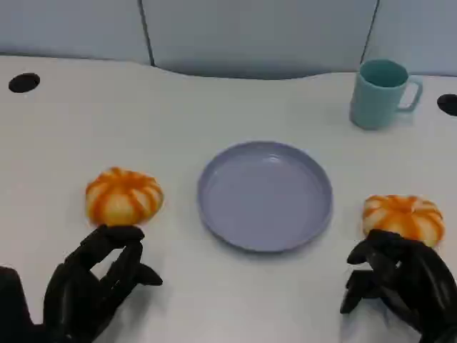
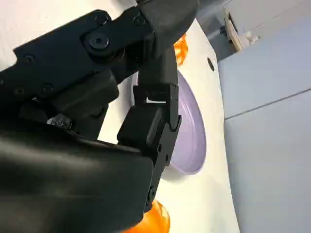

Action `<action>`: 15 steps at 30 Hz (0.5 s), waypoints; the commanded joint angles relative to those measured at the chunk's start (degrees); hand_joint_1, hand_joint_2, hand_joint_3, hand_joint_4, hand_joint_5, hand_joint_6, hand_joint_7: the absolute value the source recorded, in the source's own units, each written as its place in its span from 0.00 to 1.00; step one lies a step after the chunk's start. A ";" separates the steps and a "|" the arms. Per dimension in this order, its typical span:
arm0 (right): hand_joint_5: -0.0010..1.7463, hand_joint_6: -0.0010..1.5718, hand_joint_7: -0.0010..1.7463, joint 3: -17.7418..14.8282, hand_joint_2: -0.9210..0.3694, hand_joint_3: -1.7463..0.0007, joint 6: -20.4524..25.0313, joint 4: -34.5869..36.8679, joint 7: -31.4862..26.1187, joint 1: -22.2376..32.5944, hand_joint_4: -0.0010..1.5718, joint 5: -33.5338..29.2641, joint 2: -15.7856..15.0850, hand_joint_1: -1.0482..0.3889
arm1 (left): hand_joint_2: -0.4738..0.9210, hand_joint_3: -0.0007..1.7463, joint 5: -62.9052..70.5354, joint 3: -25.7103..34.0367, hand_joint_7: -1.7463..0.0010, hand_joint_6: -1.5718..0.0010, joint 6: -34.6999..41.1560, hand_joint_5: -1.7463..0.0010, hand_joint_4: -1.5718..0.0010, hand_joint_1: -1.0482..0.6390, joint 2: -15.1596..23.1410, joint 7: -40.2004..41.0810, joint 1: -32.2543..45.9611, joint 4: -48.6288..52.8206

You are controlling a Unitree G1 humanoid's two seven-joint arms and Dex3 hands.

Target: Grasp the bread from the table and place it into the plate.

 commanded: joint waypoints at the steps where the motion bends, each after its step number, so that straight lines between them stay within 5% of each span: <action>1: 0.51 0.78 0.50 -0.42 0.09 1.00 0.10 -0.48 0.01 0.02 0.90 0.43 -0.45 0.07 | 1.00 0.27 -0.01 0.39 0.28 0.57 -0.25 0.14 0.54 0.48 0.59 0.41 -0.38 0.01; 15: 0.51 0.78 0.49 -0.40 0.10 1.00 0.15 -0.48 -0.19 -0.07 0.91 0.37 -0.47 0.07 | 1.00 0.28 0.36 0.20 0.27 0.57 -0.53 0.13 0.55 0.49 0.68 0.18 -0.42 0.12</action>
